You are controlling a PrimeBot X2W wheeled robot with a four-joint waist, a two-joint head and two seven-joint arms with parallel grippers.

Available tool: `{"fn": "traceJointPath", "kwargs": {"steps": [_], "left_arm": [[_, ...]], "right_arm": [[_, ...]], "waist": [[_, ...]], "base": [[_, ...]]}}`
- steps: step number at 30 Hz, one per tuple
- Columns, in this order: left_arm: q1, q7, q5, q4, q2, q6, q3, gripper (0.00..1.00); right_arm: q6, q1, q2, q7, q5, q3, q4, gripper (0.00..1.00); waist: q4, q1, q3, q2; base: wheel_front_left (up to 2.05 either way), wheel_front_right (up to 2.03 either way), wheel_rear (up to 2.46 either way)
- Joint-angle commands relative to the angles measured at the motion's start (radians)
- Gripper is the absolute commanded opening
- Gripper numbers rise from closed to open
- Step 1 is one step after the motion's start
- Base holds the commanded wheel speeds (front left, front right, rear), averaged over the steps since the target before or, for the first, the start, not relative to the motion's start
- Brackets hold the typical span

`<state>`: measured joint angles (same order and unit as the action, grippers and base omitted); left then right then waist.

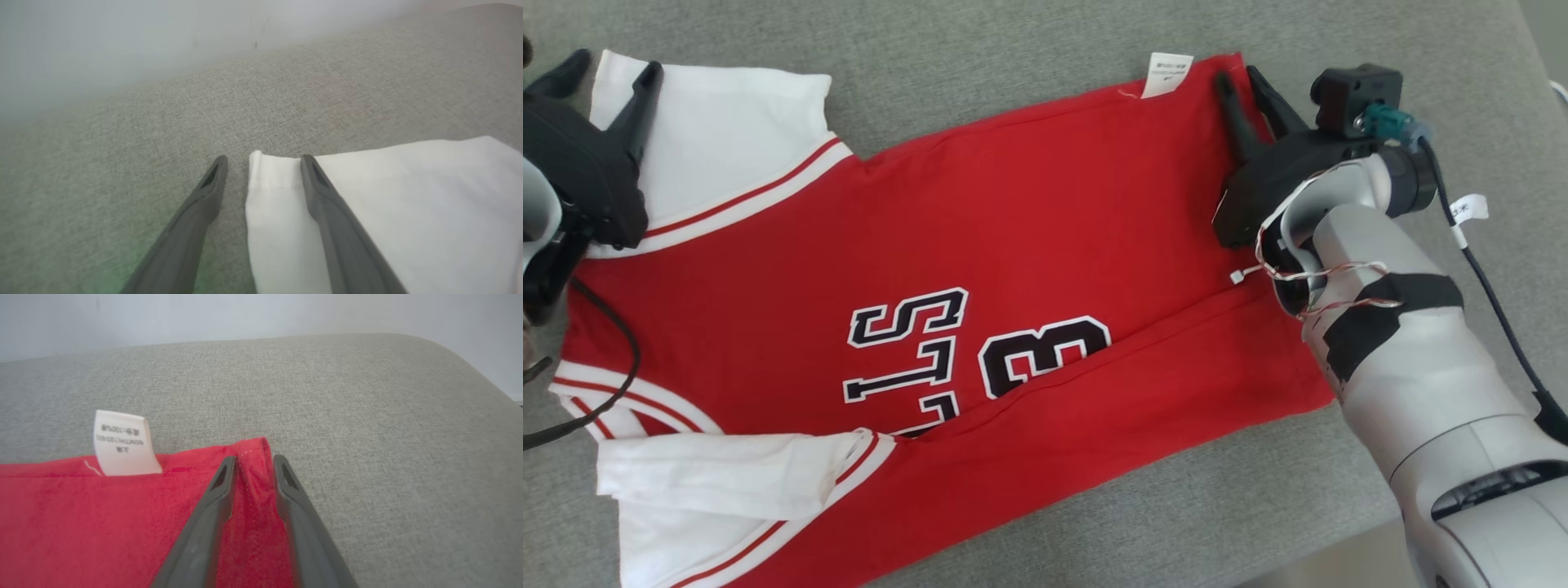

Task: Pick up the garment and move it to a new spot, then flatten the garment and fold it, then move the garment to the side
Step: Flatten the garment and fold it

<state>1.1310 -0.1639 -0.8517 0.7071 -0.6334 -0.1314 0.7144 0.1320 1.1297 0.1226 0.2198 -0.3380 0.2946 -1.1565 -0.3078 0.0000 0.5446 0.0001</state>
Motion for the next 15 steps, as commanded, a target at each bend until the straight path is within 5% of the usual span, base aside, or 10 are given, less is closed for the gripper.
{"fn": "traceJointPath", "kwargs": {"steps": [1,15], "left_arm": [[0.003,0.004,-0.003,0.005,0.006,0.002,0.024,0.00],[-0.003,0.203,-0.100,-0.020,0.026,0.002,0.080,0.00]], "right_arm": [[-0.003,0.023,0.004,0.008,-0.010,0.000,-0.008,0.00],[-0.003,-0.023,0.059,0.046,-0.021,-0.012,0.027,0.00]], "waist": [[0.013,0.0000,0.010,-0.0001],[0.078,0.0000,-0.071,-0.0001]], "base": [[0.00,0.00,0.00],[0.00,0.00,0.00]]}}
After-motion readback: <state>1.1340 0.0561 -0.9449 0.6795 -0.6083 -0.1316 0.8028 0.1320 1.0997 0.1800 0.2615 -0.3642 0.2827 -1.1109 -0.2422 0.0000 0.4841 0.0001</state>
